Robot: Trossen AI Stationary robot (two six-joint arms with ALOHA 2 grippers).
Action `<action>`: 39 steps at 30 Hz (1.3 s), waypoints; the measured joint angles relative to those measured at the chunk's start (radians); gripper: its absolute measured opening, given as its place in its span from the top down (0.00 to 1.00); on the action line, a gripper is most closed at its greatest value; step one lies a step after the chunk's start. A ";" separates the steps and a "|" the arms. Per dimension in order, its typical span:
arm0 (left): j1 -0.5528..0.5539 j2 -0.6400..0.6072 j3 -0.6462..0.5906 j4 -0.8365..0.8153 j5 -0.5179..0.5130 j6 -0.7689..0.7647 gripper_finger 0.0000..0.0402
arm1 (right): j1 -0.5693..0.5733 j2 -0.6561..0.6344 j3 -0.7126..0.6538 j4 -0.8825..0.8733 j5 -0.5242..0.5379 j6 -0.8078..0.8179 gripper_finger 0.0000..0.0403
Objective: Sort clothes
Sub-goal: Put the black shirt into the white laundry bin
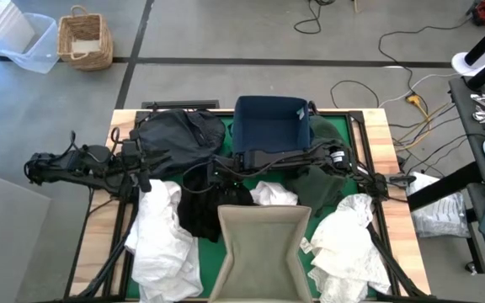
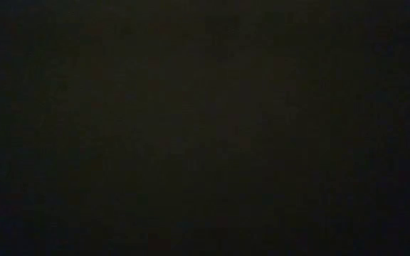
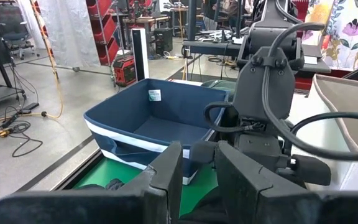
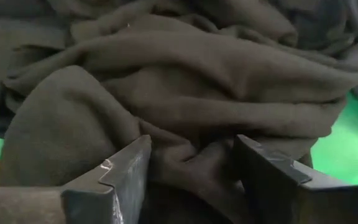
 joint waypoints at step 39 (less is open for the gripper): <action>0.000 0.000 0.000 0.000 0.000 0.000 0.81 | 0.000 -0.004 0.207 -0.073 -0.002 -0.042 0.98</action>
